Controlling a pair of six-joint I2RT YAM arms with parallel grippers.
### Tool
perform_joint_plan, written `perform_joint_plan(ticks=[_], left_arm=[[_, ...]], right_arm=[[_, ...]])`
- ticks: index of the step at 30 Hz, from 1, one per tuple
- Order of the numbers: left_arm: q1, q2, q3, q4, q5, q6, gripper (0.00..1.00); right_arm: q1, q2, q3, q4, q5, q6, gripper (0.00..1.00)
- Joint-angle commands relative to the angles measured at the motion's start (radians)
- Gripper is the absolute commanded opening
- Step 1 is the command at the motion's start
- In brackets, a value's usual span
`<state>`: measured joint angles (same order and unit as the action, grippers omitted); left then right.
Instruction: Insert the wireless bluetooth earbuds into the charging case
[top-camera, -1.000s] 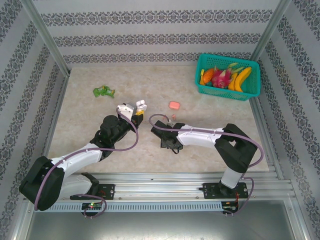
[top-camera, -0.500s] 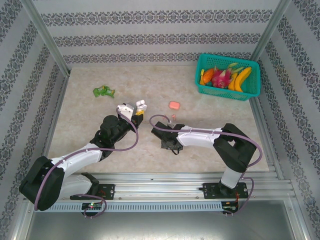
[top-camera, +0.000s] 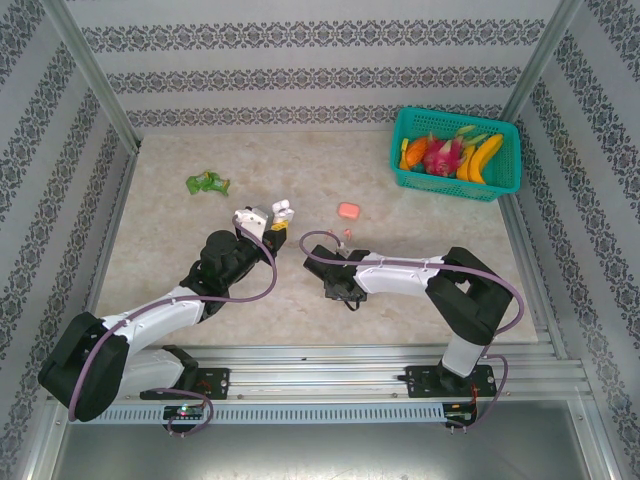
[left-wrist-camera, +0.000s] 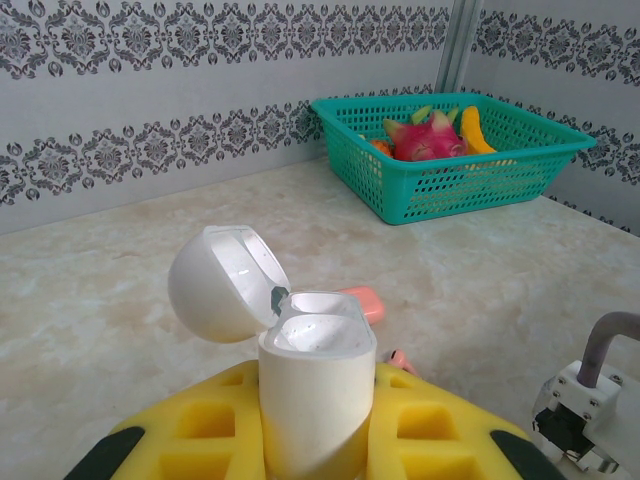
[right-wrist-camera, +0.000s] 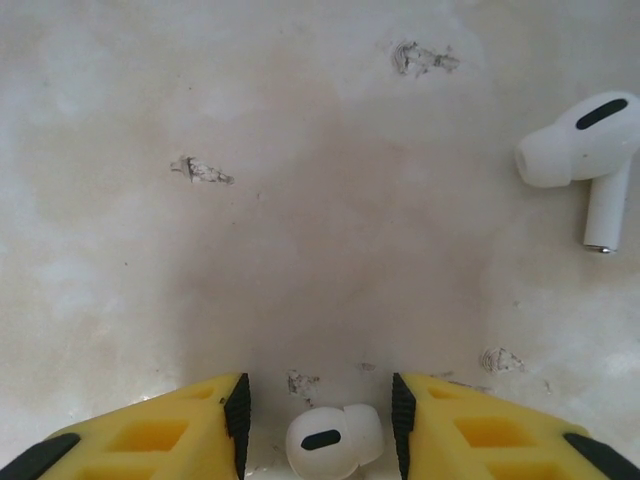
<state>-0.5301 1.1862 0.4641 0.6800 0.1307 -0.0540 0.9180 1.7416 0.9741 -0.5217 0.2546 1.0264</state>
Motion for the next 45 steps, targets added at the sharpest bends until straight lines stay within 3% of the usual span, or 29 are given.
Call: perform_joint_plan(ticks=[1, 18, 35, 45], left_arm=[[-0.001, -0.012, 0.016, 0.008, 0.021, -0.01, 0.0], [0.001, -0.013, 0.036, -0.019, 0.036, 0.0, 0.0], [0.001, 0.001, 0.088, -0.056, 0.095, 0.035, 0.0], [0.001, 0.004, 0.071, -0.045, 0.077, 0.02, 0.0]], right_arm=[[-0.011, 0.014, -0.029, 0.004, -0.003, 0.018, 0.41], [-0.021, -0.043, -0.076, 0.071, 0.011, -0.012, 0.25], [-0.107, -0.405, -0.232, 0.231, 0.014, -0.074, 0.24], [-0.103, -0.214, -0.142, 0.197, -0.038, -0.117, 0.23]])
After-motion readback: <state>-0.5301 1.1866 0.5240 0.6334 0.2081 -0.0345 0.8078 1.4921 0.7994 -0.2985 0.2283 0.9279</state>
